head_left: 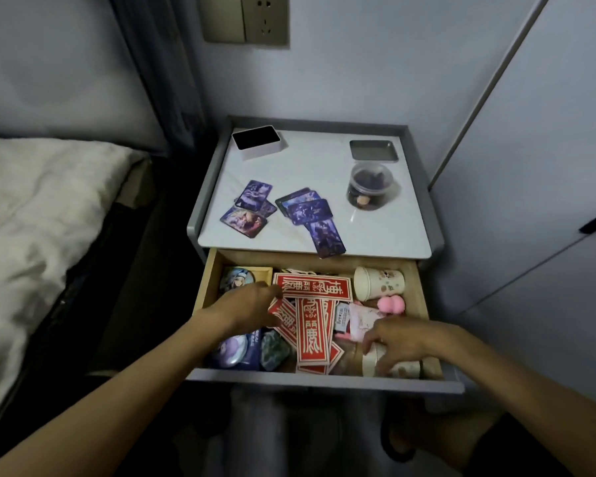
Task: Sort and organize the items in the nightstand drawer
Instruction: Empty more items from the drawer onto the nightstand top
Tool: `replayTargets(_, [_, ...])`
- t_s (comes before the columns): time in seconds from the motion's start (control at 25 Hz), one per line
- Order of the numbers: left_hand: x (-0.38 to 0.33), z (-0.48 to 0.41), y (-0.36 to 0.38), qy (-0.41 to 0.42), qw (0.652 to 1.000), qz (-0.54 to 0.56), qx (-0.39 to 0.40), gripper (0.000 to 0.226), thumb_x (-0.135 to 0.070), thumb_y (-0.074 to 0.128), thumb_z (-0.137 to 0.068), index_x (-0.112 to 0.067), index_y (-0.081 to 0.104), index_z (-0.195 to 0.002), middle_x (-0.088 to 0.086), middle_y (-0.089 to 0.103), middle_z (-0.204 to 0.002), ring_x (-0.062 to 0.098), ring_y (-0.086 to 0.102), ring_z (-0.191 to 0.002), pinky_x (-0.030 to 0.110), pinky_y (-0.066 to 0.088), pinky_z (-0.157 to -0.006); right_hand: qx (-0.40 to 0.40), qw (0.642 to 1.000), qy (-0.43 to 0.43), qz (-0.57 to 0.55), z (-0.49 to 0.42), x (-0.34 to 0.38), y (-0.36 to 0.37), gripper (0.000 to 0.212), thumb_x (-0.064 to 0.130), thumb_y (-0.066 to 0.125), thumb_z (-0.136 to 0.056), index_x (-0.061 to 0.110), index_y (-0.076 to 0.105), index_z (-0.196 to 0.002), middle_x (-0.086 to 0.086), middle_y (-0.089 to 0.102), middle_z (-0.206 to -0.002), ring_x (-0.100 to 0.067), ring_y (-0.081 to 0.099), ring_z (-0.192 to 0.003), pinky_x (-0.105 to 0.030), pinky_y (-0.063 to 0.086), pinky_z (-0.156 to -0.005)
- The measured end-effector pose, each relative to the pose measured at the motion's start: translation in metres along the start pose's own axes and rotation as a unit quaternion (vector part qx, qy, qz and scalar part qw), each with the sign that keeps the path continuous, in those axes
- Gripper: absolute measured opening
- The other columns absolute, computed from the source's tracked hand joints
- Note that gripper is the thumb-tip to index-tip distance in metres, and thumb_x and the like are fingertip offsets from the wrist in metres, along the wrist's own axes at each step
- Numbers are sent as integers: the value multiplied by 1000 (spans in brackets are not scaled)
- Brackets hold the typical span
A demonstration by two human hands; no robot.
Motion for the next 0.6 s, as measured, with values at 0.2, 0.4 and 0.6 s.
replayTargets(0.2, [18,4,15,-47,998,-36,9,52,-37,69,-86,-20,49,-131,10,56,-129,28,58,-114,40,51,-91,-34,999,34,20,-2,3,9,32,54,64,-82,26,63,-97,5,63,-97,-14,61,-86,-29,51,-70])
replayTargets(0.4, [5,-3,11,-23,999,16,-40,35,-35,65,-89,-20,58,-120,3,64,-122,21,63,-105,36,53,-84,-138,983,79,93,-11,8,5,20,33,60,-92,17,60,-104,-4,55,-109,-18,51,-94,-26,43,-70])
replayTargets(0.6, [-72,-57,0,53,959,259,-103,25,-24,67,-89,-12,66,-111,1,67,-103,17,63,-93,26,47,-74,-223,970,93,32,10,-1,-16,16,13,59,-92,19,68,-104,-2,63,-112,-19,60,-99,-32,52,-86])
Point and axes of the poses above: each hand's wrist, its own z-axis away from the middle knuckle, its own y-axis out of the palm, x = y × z, the point moved 1 cm from there along -z, towards the middle knuckle
